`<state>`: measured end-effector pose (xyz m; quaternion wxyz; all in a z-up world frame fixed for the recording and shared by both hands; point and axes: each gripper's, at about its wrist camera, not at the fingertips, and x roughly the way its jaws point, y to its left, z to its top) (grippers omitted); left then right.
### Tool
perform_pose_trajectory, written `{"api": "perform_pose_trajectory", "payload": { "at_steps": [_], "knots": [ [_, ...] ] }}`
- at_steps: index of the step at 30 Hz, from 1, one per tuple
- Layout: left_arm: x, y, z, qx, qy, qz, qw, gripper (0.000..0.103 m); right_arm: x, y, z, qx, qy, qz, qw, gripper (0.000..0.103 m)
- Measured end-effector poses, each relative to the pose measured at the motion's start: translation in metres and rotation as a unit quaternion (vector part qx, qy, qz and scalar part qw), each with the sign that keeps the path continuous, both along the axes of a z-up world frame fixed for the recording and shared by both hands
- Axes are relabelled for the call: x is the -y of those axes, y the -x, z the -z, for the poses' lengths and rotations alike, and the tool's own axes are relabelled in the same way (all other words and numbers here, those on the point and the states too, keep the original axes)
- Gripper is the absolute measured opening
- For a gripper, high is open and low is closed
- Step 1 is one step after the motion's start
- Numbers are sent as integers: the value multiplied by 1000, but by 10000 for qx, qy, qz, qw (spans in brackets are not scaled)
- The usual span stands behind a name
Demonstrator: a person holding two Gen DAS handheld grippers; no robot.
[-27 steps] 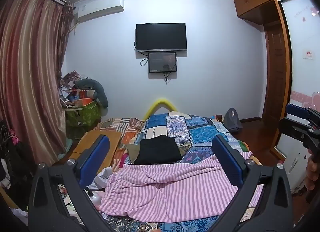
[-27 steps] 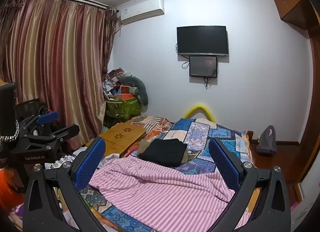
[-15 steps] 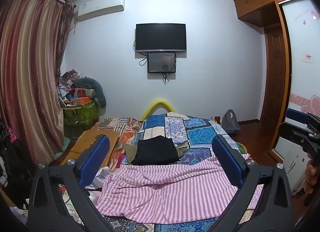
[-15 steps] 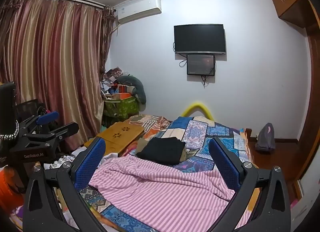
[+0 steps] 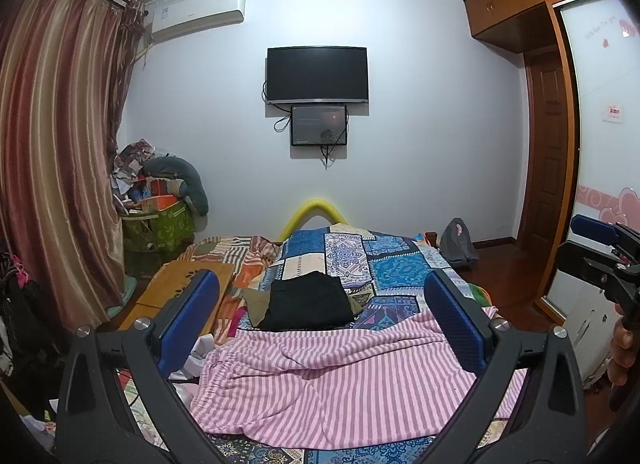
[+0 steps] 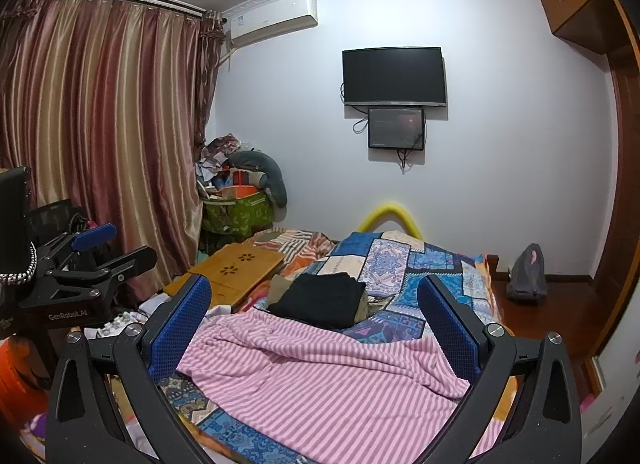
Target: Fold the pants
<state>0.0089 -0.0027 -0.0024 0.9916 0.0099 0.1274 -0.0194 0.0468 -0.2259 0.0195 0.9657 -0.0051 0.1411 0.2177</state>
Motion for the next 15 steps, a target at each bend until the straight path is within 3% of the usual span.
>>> {"api": "perform_pose_trajectory", "payload": {
  "at_steps": [15],
  "knots": [
    [-2,-4,4,-4,24,20,10000,103,-4,-1,-2,31,-11,-28,10000,103]
  ]
}}
